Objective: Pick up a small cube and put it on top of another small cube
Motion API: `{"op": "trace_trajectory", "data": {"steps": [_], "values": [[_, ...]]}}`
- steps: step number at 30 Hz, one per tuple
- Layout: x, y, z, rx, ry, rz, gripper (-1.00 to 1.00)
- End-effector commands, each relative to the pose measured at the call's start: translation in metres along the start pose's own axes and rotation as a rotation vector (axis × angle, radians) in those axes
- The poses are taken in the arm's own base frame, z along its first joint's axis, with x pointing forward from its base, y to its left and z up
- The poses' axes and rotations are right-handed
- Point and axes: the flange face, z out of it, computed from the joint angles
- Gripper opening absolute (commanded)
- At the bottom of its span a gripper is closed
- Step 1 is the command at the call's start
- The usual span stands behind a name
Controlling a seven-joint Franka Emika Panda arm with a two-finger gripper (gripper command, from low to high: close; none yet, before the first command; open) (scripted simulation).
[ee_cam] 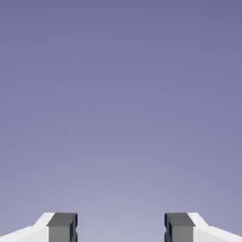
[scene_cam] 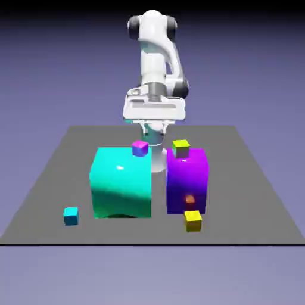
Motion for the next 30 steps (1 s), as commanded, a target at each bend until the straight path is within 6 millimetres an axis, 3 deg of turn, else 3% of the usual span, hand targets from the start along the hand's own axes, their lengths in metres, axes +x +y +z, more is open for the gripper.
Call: {"op": "trace_trajectory", "data": {"steps": [1, 7, 14, 21, 30], "values": [[0.007, 0.0, 0.01, -0.032, -0.025, -0.008, 0.0], [0.045, 0.014, 0.069, -0.224, -0.179, -0.052, 0.0], [0.082, 0.052, 0.141, -0.44, -0.375, -0.092, 0.0], [0.108, 0.111, 0.208, -0.649, -0.587, -0.116, 0.0], [0.12, 0.21, 0.279, -0.9, -0.888, -0.12, 0.0]]}}
